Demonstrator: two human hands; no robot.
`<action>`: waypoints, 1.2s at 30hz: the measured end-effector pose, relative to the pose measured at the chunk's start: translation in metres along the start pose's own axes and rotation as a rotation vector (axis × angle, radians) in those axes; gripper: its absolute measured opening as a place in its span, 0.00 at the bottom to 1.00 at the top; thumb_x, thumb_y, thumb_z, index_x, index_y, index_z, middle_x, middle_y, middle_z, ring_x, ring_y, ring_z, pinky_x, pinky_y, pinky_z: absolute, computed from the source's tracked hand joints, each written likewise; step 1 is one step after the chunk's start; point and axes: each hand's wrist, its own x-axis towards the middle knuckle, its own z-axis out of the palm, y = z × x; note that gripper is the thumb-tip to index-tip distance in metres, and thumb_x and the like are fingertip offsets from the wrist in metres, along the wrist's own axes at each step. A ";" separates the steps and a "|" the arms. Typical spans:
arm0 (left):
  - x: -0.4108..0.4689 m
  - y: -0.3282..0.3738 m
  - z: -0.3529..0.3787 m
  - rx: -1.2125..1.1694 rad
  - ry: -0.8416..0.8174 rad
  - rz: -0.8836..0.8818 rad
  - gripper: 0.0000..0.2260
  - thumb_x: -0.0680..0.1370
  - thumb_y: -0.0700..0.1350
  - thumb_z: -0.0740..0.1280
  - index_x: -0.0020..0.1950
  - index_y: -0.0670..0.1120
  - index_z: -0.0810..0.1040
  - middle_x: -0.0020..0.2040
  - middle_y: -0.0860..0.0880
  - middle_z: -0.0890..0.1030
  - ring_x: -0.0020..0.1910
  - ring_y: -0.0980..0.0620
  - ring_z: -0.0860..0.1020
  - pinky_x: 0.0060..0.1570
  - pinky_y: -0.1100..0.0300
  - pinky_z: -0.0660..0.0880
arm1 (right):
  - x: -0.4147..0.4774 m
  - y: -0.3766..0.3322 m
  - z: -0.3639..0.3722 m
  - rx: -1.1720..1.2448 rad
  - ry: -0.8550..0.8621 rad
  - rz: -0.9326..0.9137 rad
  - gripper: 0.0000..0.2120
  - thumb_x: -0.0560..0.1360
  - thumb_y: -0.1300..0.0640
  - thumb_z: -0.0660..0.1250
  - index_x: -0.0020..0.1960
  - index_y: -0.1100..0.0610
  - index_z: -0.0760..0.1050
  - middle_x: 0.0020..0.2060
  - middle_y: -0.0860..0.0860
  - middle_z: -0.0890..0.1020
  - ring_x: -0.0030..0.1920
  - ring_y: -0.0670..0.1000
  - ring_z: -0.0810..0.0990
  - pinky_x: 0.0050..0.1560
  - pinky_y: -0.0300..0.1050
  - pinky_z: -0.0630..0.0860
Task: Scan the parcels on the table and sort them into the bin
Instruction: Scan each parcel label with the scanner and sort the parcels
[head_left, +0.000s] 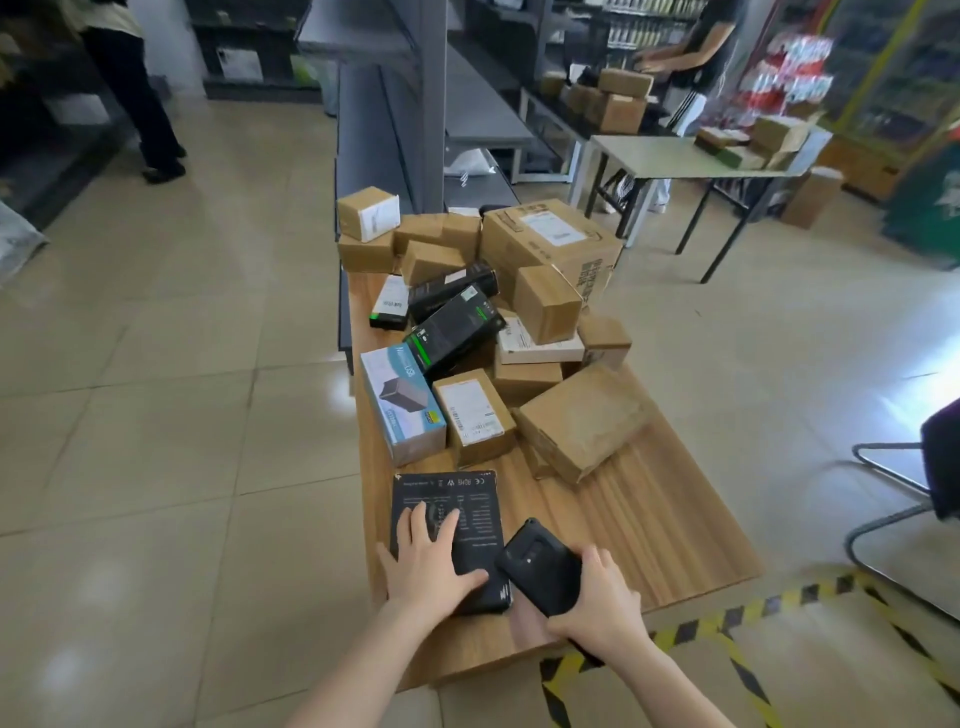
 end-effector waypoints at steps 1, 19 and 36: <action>0.002 0.002 0.002 0.037 -0.012 0.007 0.41 0.71 0.70 0.64 0.78 0.58 0.50 0.79 0.47 0.44 0.78 0.44 0.40 0.74 0.35 0.47 | 0.004 0.000 0.001 -0.002 -0.002 0.006 0.42 0.59 0.46 0.75 0.69 0.48 0.61 0.59 0.45 0.69 0.62 0.48 0.70 0.64 0.54 0.68; 0.001 0.069 0.035 0.029 -0.018 -0.275 0.45 0.70 0.66 0.67 0.78 0.59 0.44 0.79 0.48 0.39 0.78 0.43 0.38 0.69 0.27 0.46 | 0.073 0.070 -0.046 -0.115 -0.159 -0.253 0.39 0.62 0.47 0.76 0.68 0.49 0.61 0.58 0.44 0.67 0.60 0.47 0.69 0.64 0.52 0.69; -0.054 0.038 -0.029 -0.430 0.240 -0.166 0.26 0.81 0.43 0.57 0.77 0.61 0.57 0.73 0.53 0.62 0.72 0.53 0.63 0.69 0.59 0.62 | 0.080 0.025 -0.062 -0.163 -0.193 -0.494 0.38 0.59 0.47 0.78 0.64 0.50 0.64 0.58 0.46 0.68 0.59 0.49 0.71 0.61 0.54 0.71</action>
